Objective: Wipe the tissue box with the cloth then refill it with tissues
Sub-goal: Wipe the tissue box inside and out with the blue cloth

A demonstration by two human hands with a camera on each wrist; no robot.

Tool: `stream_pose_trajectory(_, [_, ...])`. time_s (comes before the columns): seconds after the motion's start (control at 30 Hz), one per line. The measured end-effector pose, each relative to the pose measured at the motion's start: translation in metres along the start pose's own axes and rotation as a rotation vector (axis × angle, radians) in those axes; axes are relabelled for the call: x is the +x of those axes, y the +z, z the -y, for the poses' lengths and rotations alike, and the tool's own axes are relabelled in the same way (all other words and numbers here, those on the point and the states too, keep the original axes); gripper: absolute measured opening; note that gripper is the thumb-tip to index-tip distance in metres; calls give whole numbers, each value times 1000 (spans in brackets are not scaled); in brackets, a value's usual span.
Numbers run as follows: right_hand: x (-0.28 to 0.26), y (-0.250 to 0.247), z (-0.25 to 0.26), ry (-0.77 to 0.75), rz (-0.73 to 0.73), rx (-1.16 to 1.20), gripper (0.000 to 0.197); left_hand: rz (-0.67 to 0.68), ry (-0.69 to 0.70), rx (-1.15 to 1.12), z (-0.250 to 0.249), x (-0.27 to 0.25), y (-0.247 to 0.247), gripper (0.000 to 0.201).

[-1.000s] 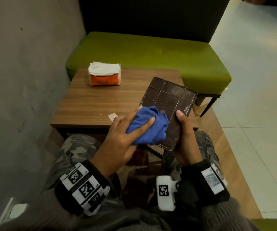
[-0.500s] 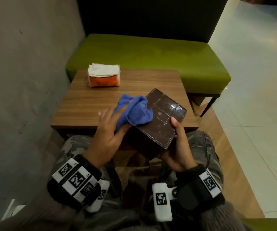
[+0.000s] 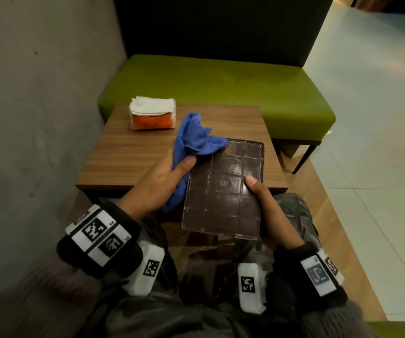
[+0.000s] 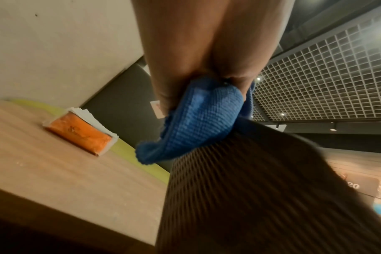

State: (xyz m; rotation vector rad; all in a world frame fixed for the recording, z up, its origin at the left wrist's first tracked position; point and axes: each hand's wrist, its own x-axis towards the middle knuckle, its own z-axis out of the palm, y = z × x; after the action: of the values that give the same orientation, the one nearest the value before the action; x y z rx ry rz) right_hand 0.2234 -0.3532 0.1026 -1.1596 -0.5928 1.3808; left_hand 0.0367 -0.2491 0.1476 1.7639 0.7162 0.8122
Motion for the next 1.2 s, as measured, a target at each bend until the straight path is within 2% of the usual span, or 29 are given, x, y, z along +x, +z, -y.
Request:
stream_pose_trajectory(0.03, [4, 1, 1, -36, -20, 21, 59, 4, 5, 22, 5, -8, 3, 46])
stream_pose_trajectory(0.07, [4, 4, 5, -50, -55, 39, 60, 5, 12, 86, 10, -17, 7, 48])
stream_pose_trajectory(0.1, [15, 3, 5, -34, -138, 49, 73, 5, 33, 212, 16, -27, 10, 50])
stream_pose_trajectory(0.17, [25, 8, 3, 4, -287, -13, 113, 37, 153, 580, 18, -40, 18, 55])
stream_pose_trajectory(0.23, [35, 10, -3, 4, -326, -80, 135, 118, 311, 809, 16, -41, 27, 58])
stream_pose_trajectory(0.3, [31, 16, -5, -45, -360, -149, 135, 150, 357, 861, 11, -34, 32, 57])
stream_pose_trajectory(0.37, [28, 16, -8, -33, -363, -184, 139, 143, 342, 879, 8, -20, 30, 58])
stream_pose_trajectory(0.43, [31, 13, -14, 5, -349, -154, 137, 89, 300, 915, 9, -2, 24, 58])
stream_pose_trajectory(0.5, [30, 15, -16, 2, -331, -131, 124, -10, 204, 927, 13, 20, 14, 55])
stream_pose_trajectory(0.57, [33, 15, -18, 25, -303, -133, 120, -128, 98, 862, 20, 38, -2, 50])
stream_pose_trajectory(0.7, [46, 6, -22, 92, -298, 19, 116, -284, -174, 452, 42, 46, -37, 19])
stream_pose_trajectory(0.77, [58, 4, -20, 99, -361, 37, 114, -388, -302, 273, 57, 41, -50, 23])
stream_pose_trajectory(0.83, [71, 3, -17, 130, -440, 14, 119, -461, -372, 115, 72, 34, -58, 25])
stream_pose_trajectory(0.9, [86, 1, -14, 191, -482, 13, 131, -466, -417, -36, 81, 30, -60, 20])
stream_pose_trajectory(0.93, [92, 2, -12, 225, -485, 31, 130, -453, -434, -114, 80, 29, -58, 19])
stream_pose_trajectory(0.97, [99, 3, -11, 248, -482, 51, 122, -441, -445, -182, 78, 29, -56, 18])
stream_pose_trajectory(1.07, [118, 8, 0, 255, -463, 130, 79, -401, -467, -347, 69, 33, -51, 27])
stream_pose_trajectory(1.1, [126, 8, 2, 254, -477, 159, 80, -378, -477, -392, 68, 33, -50, 31])
stream_pose_trajectory(1.2, [151, -4, -2, 305, -610, 160, 127, -388, -562, -500, 63, 39, -45, 27])
